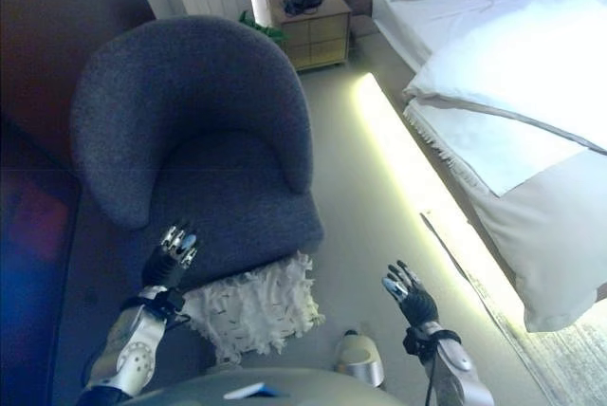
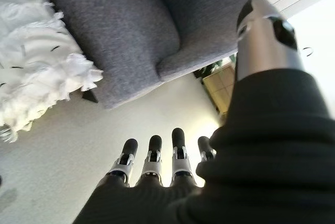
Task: Pick up the cushion and take it to the sofa
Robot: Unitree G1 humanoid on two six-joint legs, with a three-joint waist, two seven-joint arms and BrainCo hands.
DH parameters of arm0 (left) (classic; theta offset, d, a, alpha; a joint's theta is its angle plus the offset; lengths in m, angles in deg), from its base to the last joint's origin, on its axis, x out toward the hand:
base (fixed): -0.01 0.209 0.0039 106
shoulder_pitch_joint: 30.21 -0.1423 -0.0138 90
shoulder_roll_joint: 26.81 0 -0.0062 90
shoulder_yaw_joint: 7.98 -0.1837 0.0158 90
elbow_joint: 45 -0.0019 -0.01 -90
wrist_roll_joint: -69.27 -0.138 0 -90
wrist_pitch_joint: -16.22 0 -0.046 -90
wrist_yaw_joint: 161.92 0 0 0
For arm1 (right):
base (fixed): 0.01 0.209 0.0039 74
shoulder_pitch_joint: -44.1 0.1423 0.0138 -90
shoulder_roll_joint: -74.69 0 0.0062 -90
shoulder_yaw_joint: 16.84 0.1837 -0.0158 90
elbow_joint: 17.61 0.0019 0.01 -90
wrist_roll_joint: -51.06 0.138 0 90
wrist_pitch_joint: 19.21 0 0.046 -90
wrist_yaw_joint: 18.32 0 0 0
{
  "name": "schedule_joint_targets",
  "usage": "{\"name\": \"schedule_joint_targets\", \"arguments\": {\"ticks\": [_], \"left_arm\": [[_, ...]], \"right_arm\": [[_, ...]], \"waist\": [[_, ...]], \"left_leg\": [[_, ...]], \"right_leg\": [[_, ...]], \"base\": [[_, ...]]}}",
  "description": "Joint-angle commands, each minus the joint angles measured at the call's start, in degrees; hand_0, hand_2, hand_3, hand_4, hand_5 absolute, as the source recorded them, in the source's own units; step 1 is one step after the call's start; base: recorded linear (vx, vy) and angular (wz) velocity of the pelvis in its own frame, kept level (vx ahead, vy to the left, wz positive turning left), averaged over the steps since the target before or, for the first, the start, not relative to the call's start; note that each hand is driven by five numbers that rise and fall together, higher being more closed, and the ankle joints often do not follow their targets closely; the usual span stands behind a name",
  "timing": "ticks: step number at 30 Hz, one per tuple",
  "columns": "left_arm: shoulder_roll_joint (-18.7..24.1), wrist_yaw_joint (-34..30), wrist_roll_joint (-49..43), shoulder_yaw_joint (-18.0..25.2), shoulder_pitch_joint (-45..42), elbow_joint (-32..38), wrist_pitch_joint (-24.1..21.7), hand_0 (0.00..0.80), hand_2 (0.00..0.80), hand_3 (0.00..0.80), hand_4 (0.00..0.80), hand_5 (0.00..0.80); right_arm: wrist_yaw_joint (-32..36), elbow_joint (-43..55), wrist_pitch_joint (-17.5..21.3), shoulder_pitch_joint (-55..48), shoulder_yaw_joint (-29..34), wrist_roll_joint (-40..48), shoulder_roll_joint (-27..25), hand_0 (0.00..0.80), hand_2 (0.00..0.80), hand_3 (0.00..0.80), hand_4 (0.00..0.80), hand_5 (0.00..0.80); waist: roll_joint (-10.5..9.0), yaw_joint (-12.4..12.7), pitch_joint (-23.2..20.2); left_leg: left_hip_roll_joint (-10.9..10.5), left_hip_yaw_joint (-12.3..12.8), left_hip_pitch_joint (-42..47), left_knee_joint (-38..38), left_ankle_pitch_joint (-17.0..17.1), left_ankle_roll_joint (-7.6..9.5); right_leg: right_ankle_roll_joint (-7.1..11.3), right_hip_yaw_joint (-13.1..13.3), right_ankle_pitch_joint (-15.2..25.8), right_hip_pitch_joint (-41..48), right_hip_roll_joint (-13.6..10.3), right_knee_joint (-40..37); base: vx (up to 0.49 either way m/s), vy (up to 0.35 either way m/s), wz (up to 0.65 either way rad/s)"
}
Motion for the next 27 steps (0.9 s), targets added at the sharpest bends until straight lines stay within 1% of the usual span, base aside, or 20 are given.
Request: {"name": "schedule_joint_targets", "arguments": {"ticks": [1, 2, 4, 5, 6, 7, 8, 10, 11, 12, 13, 16, 17, 19, 21, 22, 24, 25, 26, 27], "left_arm": [[2.8, -2.0, 2.5, 4.2, -1.3, 4.0, -2.0, 0.0, 0.0, 0.0, 0.0, 0.0], [2.9, -2.2, 2.7, 4.1, -1.1, 3.8, -2.1, 0.0, 0.0, 0.0, 0.0, 0.0], [3.4, -2.5, 2.5, 4.0, -0.4, 4.0, -1.8, 0.0, 0.0, 0.0, 0.0, 0.0], [3.8, -2.8, 2.3, 4.1, -0.3, 4.0, -1.6, 0.0, 0.0, 0.0, 0.0, 0.0], [4.1, -3.5, 1.9, 4.3, -0.2, 3.7, -1.8, 0.0, 0.0, 0.0, 0.0, 0.0], [4.5, -4.2, 1.4, 4.5, -0.2, 3.7, -2.1, 0.0, 0.0, 0.0, 0.0, 0.0], [5.2, -4.0, 0.7, 4.6, -0.2, 3.7, -2.6, 0.0, 0.0, 0.0, 0.0, 0.0], [6.0, -2.6, 0.1, 4.6, 0.7, 3.0, -2.7, 0.0, 0.0, 0.0, 0.0, 0.0], [6.5, -2.6, 0.1, 5.0, 1.1, 3.0, -2.4, 0.0, 0.0, 0.0, 0.0, 0.0], [6.7, -2.4, -0.2, 5.2, 1.1, 3.2, -2.1, 0.0, 0.0, 0.0, 0.0, 0.0], [6.9, -2.4, -0.3, 5.5, 1.1, 3.4, -1.7, 0.0, 0.0, 0.0, 0.0, 0.0], [6.9, -2.1, -0.8, 6.0, 0.9, 3.6, -1.0, 0.0, 0.0, 0.0, 0.0, 0.0], [6.9, -2.1, -0.4, 6.1, 0.9, 3.6, -0.5, 0.0, 0.0, 0.0, 0.0, 0.0], [7.0, -3.0, -0.5, 5.9, 1.0, 3.0, -0.2, 0.0, 0.0, 0.0, 0.0, 0.0], [7.3, -3.7, -1.3, 5.9, 0.6, 3.0, -0.1, 0.0, 0.0, 0.0, 0.0, 0.0], [7.5, -3.6, -1.9, 5.7, 0.2, 3.1, -0.1, 0.0, 0.0, 0.0, 0.0, 0.0], [7.6, -3.3, -2.6, 4.9, 0.1, 3.1, -0.5, 0.0, 0.0, 0.0, 0.0, 0.0], [7.8, -2.3, -2.9, 4.2, 0.2, 3.2, -0.7, 0.0, 0.0, 0.0, 0.0, 0.0], [7.9, -1.3, -2.7, 3.7, 0.6, 3.0, -1.0, 0.0, 0.0, 0.0, 0.0, 0.0], [7.9, -0.2, -2.6, 3.1, 1.7, 2.6, -1.2, 0.0, 0.0, 0.0, 0.0, 0.0]], "right_arm": [[1.7, 3.9, 1.6, 1.9, 0.2, -0.7, 2.4, 0.0, 0.0, 0.0, 0.0, 0.0], [1.6, 3.7, 1.8, 2.3, 0.4, -0.1, 2.5, 0.0, 0.0, 0.0, 0.0, 0.0], [0.6, 3.6, 2.6, 3.4, 0.5, 1.1, 3.2, 0.0, 0.0, 0.0, 0.0, 0.0], [-0.1, 3.7, 3.1, 3.9, 0.6, 1.5, 3.6, 0.0, 0.0, 0.0, 0.0, 0.0], [-0.4, 4.2, 3.2, 4.2, 0.7, 2.3, 4.1, 0.0, 0.0, 0.0, 0.0, 0.0], [-0.4, 4.7, 3.3, 4.3, 0.8, 3.5, 4.4, 0.0, 0.0, 0.0, 0.0, 0.0], [-0.9, 4.6, 3.3, 4.5, 0.5, 4.3, 4.7, 0.0, 0.0, 0.0, 0.0, 0.0], [-2.0, 3.4, 3.0, 5.8, 0.3, 4.3, 5.4, 0.0, 0.0, 0.0, 0.0, 0.0], [-1.7, 2.8, 3.1, 6.1, 0.0, 4.4, 6.0, 0.0, 0.0, 0.0, 0.0, 0.0], [-1.6, 2.6, 3.2, 6.1, -0.2, 3.9, 6.3, 0.0, 0.0, 0.0, 0.0, 0.0], [-1.3, 2.2, 3.5, 6.1, -0.5, 3.3, 6.9, 0.0, 0.0, 0.0, 0.0, 0.0], [-2.5, 2.0, 3.6, 6.3, -1.2, 1.6, 8.0, 0.0, 0.0, 0.0, 0.0, 0.0], [-2.8, 2.1, 3.6, 6.1, -1.3, 1.4, 8.1, 0.0, 0.0, 0.0, 0.0, 0.0], [-2.9, 1.9, 4.3, 5.1, -1.3, 0.7, 8.4, 0.0, 0.0, 0.0, 0.0, 0.0], [-2.1, 1.4, 4.3, 4.4, -1.0, 0.7, 8.8, 0.0, 0.0, 0.0, 0.0, 0.0], [-1.6, 1.3, 3.8, 3.9, -0.8, 0.6, 8.8, 0.0, 0.0, 0.0, 0.0, 0.0], [-0.8, 1.8, 2.7, 3.0, -0.9, 0.4, 8.6, 0.0, 0.0, 0.0, 0.0, 0.0], [-0.5, 2.1, 1.9, 2.6, -1.2, 0.7, 8.1, 0.0, 0.0, 0.0, 0.0, 0.0], [-0.4, 1.9, 1.8, 2.8, -1.5, 0.8, 8.0, 0.0, 0.0, 0.0, 0.0, 0.0], [-0.4, 1.4, 1.9, 3.3, -2.3, 1.1, 7.6, 0.0, 0.0, 0.0, 0.0, 0.0]], "waist": [[-2.15, 0.3, -1.3], [-2.15, 0.4, -1.1], [-2.94, 0.9, -0.3], [-3.4, 1.3, -0.1], [-3.81, 1.6, 0.1], [-4.12, 2.0, 0.2], [-4.46, 2.6, 0.2], [-4.66, 3.4, 0.2], [-4.76, 3.7, 0.1], [-4.88, 4.0, -0.2], [-5.03, 4.6, -0.4], [-5.6, 5.8, -1.3], [-5.79, 6.0, -1.4], [-6.48, 5.8, -1.8], [-6.82, 5.9, -1.8], [-6.99, 5.9, -1.8], [-7.23, 5.7, -2.0], [-7.43, 5.8, -1.9], [-7.57, 5.8, -1.8], [-7.92, 5.8, -1.8]], "left_leg": [[1.3, -0.7, 0.8, -5.6, 2.9, -8.02], [0.7, -0.5, 0.9, -5.4, 1.9, -7.95], [-1.6, 0.4, -0.4, -1.6, -4.1, -7.07], [-3.0, 0.9, -1.3, 0.7, -6.7, -6.33], [-4.1, 1.0, -2.3, 3.2, -8.6, -5.7], [-5.2, 0.3, -3.2, 5.0, -10.1, -5.03], [-6.9, -0.7, -4.2, 6.8, -12.2, -3.72], [-9.0, -1.4, -4.8, 7.9, -13.8, -2.49], [-9.8, -1.2, -4.9, 8.1, -14.4, -1.69], [-10.3, -0.9, -5.0, 8.3, -14.8, -1.16], [-10.9, -0.7, -5.2, 8.4, -15.2, -0.74], [-12.4, -0.3, -5.6, 7.9, -15.8, 0.32], [-12.9, -0.2, -5.5, 7.8, -16.1, 0.66], [-13.7, 0.5, -5.9, 7.2, -16.2, 1.38], [-13.7, 1.6, -5.4, 6.6, -16.0, 1.88], [-13.7, 2.2, -5.2, 6.1, -15.8, 2.14], [-13.4, 2.3, -5.0, 5.6, -15.3, 2.25], [-13.0, 2.4, -5.1, 5.9, -15.1, 2.04], [-12.6, 2.3, -5.3, 6.4, -15.2, 1.75], [-12.2, 2.2, -6.1, 7.3, -15.4, 1.46]], "right_leg": [[1.98, 3.0, 2.5, 2.8, -5.9, -2.5], [2.85, 3.1, 2.6, 2.9, -7.0, -2.3], [4.35, 3.2, 4.2, 2.9, -10.6, -2.3], [4.76, 2.8, 5.7, 3.0, -12.5, -2.7], [5.0, 2.4, 7.2, 3.4, -13.9, -3.6], [5.18, 2.4, 8.2, 3.7, -14.8, -4.4], [5.31, 2.7, 9.8, 3.4, -16.0, -5.4], [5.72, 2.8, 13.0, 2.9, -17.7, -7.0], [5.97, 2.6, 14.5, 2.7, -18.3, -7.9], [6.03, 2.2, 15.4, 2.8, -18.5, -8.8], [6.17, 1.4, 16.5, 2.8, -18.7, -9.7], [6.48, -0.2, 18.2, 2.9, -18.7, -11.4], [6.55, -0.2, 18.8, 2.8, -18.8, -11.2], [6.8, 0.3, 20.4, 1.4, -19.4, -9.5], [6.86, -0.6, 19.9, 1.2, -18.9, -7.0], [6.71, -1.1, 18.7, 0.9, -18.0, -5.3], [5.87, -1.7, 14.7, 1.1, -15.0, -4.4], [5.17, -2.7, 12.4, 1.5, -13.4, -4.9], [4.93, -2.6, 11.5, 1.6, -12.2, -5.9], [4.97, -2.2, 10.7, 1.7, -10.5, -8.1]], "base": [[0.062, 0.403, 0.2], [0.038, 0.411, 0.23], [-0.008, 0.398, 0.06], [-0.024, 0.383, -0.1], [-0.009, 0.374, -0.08], [0.008, 0.367, -0.02], [0.014, 0.349, -0.03], [0.005, 0.319, -0.16], [0.004, 0.252, -0.1], [0.008, 0.231, -0.06], [0.011, 0.155, -0.1], [0.023, 0.146, -0.14], [0.03, 0.134, -0.11], [0.043, 0.116, -0.24], [0.067, 0.06, -0.23], [0.084, 0.031, -0.22], [0.119, -0.041, -0.18], [0.151, -0.138, -0.14], [0.154, -0.227, -0.17], [0.106, -0.223, -0.22]]}}
